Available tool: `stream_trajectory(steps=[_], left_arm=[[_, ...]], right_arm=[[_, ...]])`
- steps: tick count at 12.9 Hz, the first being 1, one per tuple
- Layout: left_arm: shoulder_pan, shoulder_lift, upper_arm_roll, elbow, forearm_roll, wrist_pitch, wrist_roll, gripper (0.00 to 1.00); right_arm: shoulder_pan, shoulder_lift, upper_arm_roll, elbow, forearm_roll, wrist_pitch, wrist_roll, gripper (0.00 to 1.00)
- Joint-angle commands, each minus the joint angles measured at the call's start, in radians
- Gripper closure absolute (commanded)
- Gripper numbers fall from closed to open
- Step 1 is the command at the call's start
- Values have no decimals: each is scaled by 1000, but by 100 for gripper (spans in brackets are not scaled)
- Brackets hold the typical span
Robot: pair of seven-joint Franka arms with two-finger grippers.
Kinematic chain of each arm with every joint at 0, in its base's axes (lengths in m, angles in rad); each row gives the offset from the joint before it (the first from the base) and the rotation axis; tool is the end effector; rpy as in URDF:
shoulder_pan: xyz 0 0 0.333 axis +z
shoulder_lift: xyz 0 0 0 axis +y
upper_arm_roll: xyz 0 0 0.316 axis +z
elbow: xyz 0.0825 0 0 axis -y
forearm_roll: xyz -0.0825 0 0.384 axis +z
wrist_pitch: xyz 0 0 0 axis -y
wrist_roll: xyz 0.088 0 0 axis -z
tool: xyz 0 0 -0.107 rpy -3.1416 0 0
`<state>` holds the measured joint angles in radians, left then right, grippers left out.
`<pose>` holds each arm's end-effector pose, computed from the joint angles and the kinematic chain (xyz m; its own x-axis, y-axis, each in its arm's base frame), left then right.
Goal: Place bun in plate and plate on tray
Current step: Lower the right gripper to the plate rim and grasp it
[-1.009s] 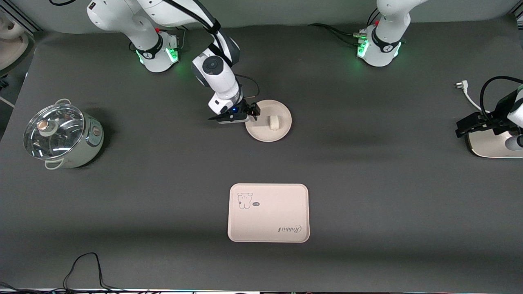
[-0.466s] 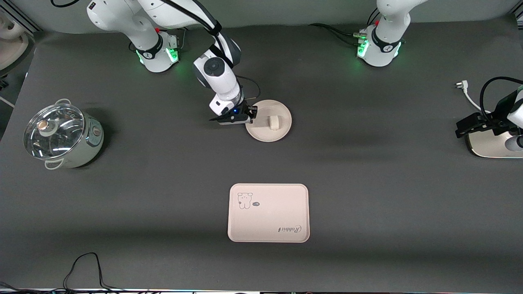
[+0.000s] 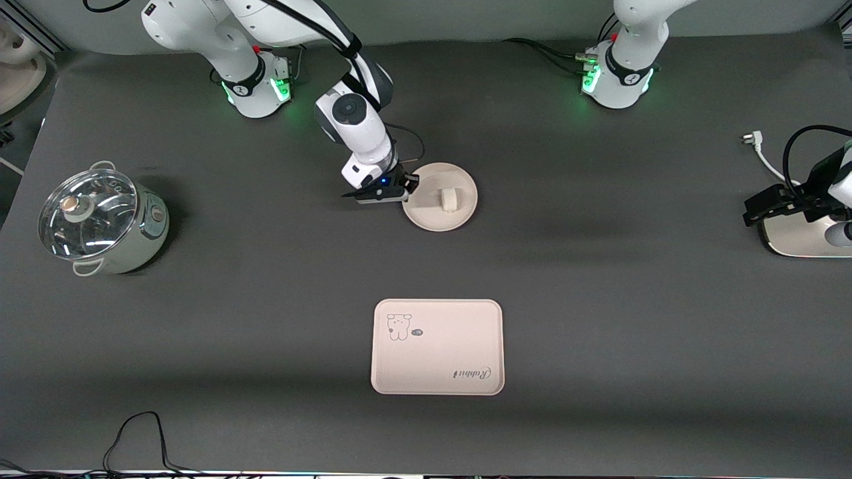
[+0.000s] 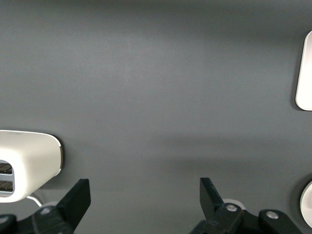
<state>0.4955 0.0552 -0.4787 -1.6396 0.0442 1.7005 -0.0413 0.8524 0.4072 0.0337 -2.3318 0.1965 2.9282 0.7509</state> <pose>0.5779 0.0204 0.5753 0.9985 0.0533 0.0127 0.0535 -0.9984 -0.0180 0.3460 0.4052 0.1805 0.9956 -0.0634 0.0692 -0.0494 -0.9811 -0.1872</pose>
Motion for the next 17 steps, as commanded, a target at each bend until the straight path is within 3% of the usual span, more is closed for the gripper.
stream_trajectory(steps=[1,6,13,15,17], left_arm=[[1,9,2,15,-6,5,17,0],[3,9,2,15,-9,4,17,0],[1,9,2,15,-9,7,18,0],[1,9,2,15,-9,7,18,0],[0,9,2,15,-9,7,18,0]], right_arm=[[5,5,-3,15,18,2,12,100],[-2,-37,-6,15,18,-4,4,100],[-32,-293,-8,14,23,-165,-62,100],[-36,-338,-12,15,116,-214,-152,100],[-36,-337,-40,23,275,-222,-322,100]])
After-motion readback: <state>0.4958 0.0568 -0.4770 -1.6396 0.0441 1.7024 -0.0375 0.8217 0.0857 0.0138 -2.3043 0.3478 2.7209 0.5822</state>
